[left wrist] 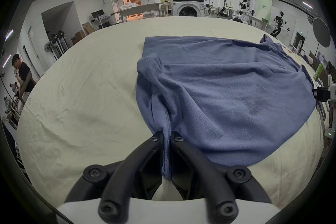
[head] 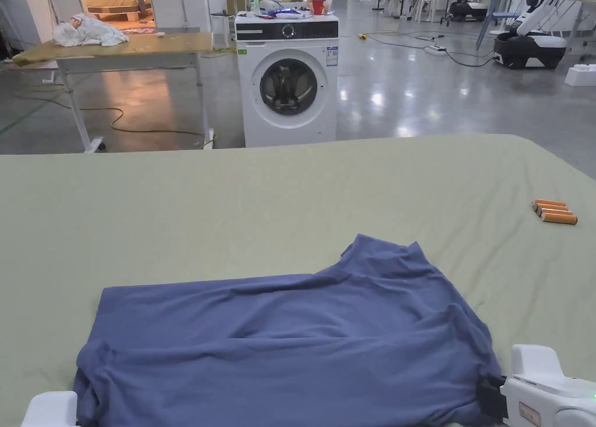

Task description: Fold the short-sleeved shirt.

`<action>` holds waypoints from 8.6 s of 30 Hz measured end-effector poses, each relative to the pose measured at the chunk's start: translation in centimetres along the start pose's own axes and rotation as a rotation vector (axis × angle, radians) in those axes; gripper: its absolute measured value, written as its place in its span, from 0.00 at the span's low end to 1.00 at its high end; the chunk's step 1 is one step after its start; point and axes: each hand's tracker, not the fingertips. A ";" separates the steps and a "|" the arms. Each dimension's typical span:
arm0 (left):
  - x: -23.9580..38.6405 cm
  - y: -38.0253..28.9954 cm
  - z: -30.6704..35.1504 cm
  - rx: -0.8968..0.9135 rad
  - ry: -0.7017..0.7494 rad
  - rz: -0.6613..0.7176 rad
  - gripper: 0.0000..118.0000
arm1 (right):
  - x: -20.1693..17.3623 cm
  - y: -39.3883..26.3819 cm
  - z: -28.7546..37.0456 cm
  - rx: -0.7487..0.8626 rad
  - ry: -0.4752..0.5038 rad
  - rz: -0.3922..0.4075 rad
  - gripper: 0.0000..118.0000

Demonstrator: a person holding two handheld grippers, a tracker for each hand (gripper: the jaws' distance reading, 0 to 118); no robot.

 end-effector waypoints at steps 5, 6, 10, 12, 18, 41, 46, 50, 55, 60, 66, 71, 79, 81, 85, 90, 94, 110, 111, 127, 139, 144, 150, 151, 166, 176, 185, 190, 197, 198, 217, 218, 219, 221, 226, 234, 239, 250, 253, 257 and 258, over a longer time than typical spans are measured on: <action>-1.8 0.6 1.6 0.015 -0.072 0.058 0.00 | -0.5 -0.1 0.4 0.001 -0.034 0.057 0.06; -2.6 0.6 3.0 0.055 -0.104 0.111 0.00 | -0.6 0.0 1.2 0.010 -0.041 0.068 0.06; -4.7 -0.2 8.7 0.140 -0.106 0.156 0.00 | -0.7 -0.3 5.1 0.046 -0.074 0.090 0.06; -5.2 -1.4 11.0 0.137 -0.119 0.166 0.00 | -0.5 -1.2 6.8 0.060 -0.052 0.073 0.06; -6.0 -7.8 15.2 0.064 -0.090 0.147 0.00 | -0.1 -6.2 11.7 0.056 -0.003 0.024 0.06; -0.1 -6.8 28.5 0.718 0.134 0.086 0.75 | -3.2 -5.0 22.2 0.513 0.145 0.006 0.57; 2.7 -5.8 31.6 0.819 0.091 0.005 0.70 | -5.3 -4.2 24.5 0.608 0.199 0.035 0.51; 4.3 -5.8 32.7 0.838 0.039 -0.031 0.21 | -6.6 -4.8 25.1 0.670 0.192 0.116 0.10; 4.8 -5.9 31.8 0.824 -0.012 -0.027 0.00 | -7.6 -5.1 24.0 0.630 0.234 0.156 0.00; 4.6 -5.4 31.2 0.804 -0.010 -0.021 0.00 | -7.9 -4.9 24.1 0.632 0.248 0.154 0.00; 3.1 -4.8 29.6 0.719 -0.037 0.025 0.00 | -7.6 -5.0 23.6 0.617 0.251 0.150 0.00; 0.4 -2.8 24.1 0.585 -0.055 0.082 0.00 | -6.8 -6.1 22.3 0.561 0.263 0.144 0.00; -4.7 6.3 6.4 0.199 -0.029 0.207 0.52 | -6.3 -6.3 21.2 0.475 0.266 0.134 0.00; -5.7 7.9 1.8 0.054 -0.018 0.244 0.52 | -5.8 -6.3 21.3 0.467 0.261 0.115 0.00; -6.6 8.5 -3.9 -0.081 0.062 0.257 0.50 | -4.3 -7.0 21.7 0.444 0.221 0.101 0.00; -5.2 7.9 -5.1 -0.112 0.065 0.173 0.13 | -2.3 -7.4 21.3 0.379 0.172 0.075 0.00; -5.2 8.8 -6.1 -0.176 0.035 0.146 0.04 | -1.7 -4.3 19.0 0.345 0.235 -0.016 0.00; -5.0 9.4 -6.4 -0.223 0.045 0.086 0.04 | -2.1 13.5 -10.2 -0.281 0.042 0.061 0.45; -5.1 9.4 -6.4 -0.224 0.039 0.094 0.04 | -2.0 13.2 -11.1 -0.311 0.027 0.029 0.45; -6.5 7.3 6.3 0.032 -0.142 0.206 0.02 | -0.3 11.3 1.7 -0.014 0.149 0.065 0.00; -8.1 -7.6 18.1 0.033 -0.210 0.275 0.02 | 3.7 -4.1 17.2 0.010 0.227 -0.036 0.00; -7.4 -9.7 16.7 -0.004 -0.182 0.235 0.03 | 3.2 -7.5 16.7 -0.034 0.204 -0.059 0.00; -7.8 -10.5 15.6 0.016 -0.161 0.187 0.61 | 2.3 -8.7 16.2 -0.019 0.156 0.005 0.37; -7.7 -10.2 16.1 0.044 -0.138 0.166 0.69 | 2.3 -8.4 16.3 -0.013 0.155 0.002 0.53; 2.4 -5.0 33.1 0.829 0.016 0.023 0.68 | -5.1 -1.6 27.4 0.605 0.190 0.081 0.54; 4.6 -7.2 34.3 0.860 -0.008 -0.121 0.00 | -7.4 -3.7 26.1 0.575 0.229 0.167 0.00; 5.0 -5.3 34.1 0.817 -0.047 -0.033 0.00 | -7.6 -4.1 26.1 0.611 0.269 0.172 0.00; -0.6 -6.2 30.3 0.712 -0.207 0.291 0.09 | -7.6 -4.8 25.7 0.594 0.278 0.172 0.00; -11.2 -10.5 19.1 0.345 -0.279 0.638 0.91 | -6.9 -5.8 25.2 0.539 0.305 0.118 0.00; -12.3 -11.2 17.5 0.298 -0.292 0.686 0.91 | -6.8 -5.9 25.0 0.533 0.312 0.107 0.00; -13.4 -11.1 9.8 0.123 -0.467 0.869 0.00 | -6.2 -6.6 24.9 0.452 0.328 0.043 0.00; -14.0 -11.2 10.6 0.144 -0.468 0.894 0.00 | -6.2 -6.7 24.9 0.453 0.325 0.045 0.00; -14.7 -11.1 11.2 0.156 -0.503 0.940 0.00 | -6.1 -6.7 24.9 0.453 0.324 0.045 0.00; -15.9 -10.7 12.8 0.182 -0.506 0.947 0.00 | -6.0 -6.7 24.7 0.452 0.333 0.031 0.00; -18.9 -7.8 17.4 0.238 -0.330 0.824 0.00 | -6.0 -7.1 24.2 0.444 0.352 0.003 0.00; -9.6 -3.9 18.2 0.247 -0.496 0.682 0.00 | -6.4 -7.4 24.0 0.434 0.381 -0.054 0.00; 1.4 -1.3 13.8 0.124 -0.595 0.500 0.00 | -6.4 -7.8 25.3 0.449 0.358 -0.029 0.00; 11.6 0.5 8.9 0.014 -0.703 0.253 0.62 | -3.4 -8.5 26.3 0.457 0.319 -0.103 0.00; 10.0 0.8 10.2 0.067 -0.625 0.278 0.59 | -2.8 -8.8 26.0 0.444 0.323 -0.139 0.00; 9.0 -0.7 9.3 0.031 -0.585 0.331 0.03 | -2.5 -9.1 25.5 0.428 0.343 -0.179 0.00; 9.1 -1.4 8.7 0.000 -0.610 0.360 0.03 | -2.5 -9.2 25.5 0.425 0.343 -0.181 0.00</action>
